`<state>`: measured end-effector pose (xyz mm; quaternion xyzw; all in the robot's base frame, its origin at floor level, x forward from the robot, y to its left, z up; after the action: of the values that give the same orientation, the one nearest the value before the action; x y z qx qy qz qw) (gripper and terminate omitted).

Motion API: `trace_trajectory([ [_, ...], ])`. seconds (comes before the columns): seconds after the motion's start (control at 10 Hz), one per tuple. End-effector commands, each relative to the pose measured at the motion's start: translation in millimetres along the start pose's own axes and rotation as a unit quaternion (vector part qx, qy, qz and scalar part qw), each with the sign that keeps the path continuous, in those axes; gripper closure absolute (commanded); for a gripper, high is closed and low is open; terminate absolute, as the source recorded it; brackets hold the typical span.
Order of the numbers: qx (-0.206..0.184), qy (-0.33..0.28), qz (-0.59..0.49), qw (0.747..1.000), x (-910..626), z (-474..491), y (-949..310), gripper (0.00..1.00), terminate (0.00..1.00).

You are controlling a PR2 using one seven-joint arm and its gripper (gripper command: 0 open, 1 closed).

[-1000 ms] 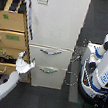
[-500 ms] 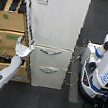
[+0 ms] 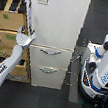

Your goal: Opening the fridge

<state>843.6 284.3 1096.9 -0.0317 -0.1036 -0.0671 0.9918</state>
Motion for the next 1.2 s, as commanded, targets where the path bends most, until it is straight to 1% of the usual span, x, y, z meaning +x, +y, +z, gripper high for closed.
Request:
trace_trajectory([
  [0.1, -0.04, 0.006, 0.007, 0.999, 59.8, 3.4, -1.9, 0.0, 0.0],
  [0.3, -0.034, 0.017, 0.011, 0.999, 74.6, -2.3, 8.7, 0.0, 0.0],
  [0.7, -0.006, 0.023, -0.002, 1.0, 83.1, -19.0, 33.2, 0.0, 0.0],
  [0.8, -0.028, 0.038, -0.012, 0.999, 78.9, -33.6, 34.1, 1.0, 0.0],
  [0.9, -0.05, 0.043, -0.022, 0.998, 75.7, -39.4, 31.1, 1.0, 0.0],
  [1.0, -0.057, 0.046, -0.029, 0.997, 75.8, -41.4, 25.2, 1.0, 0.0],
  [1.2, -0.056, 0.045, -0.045, 0.996, 77.1, -44.0, 5.9, 1.0, 0.0],
])
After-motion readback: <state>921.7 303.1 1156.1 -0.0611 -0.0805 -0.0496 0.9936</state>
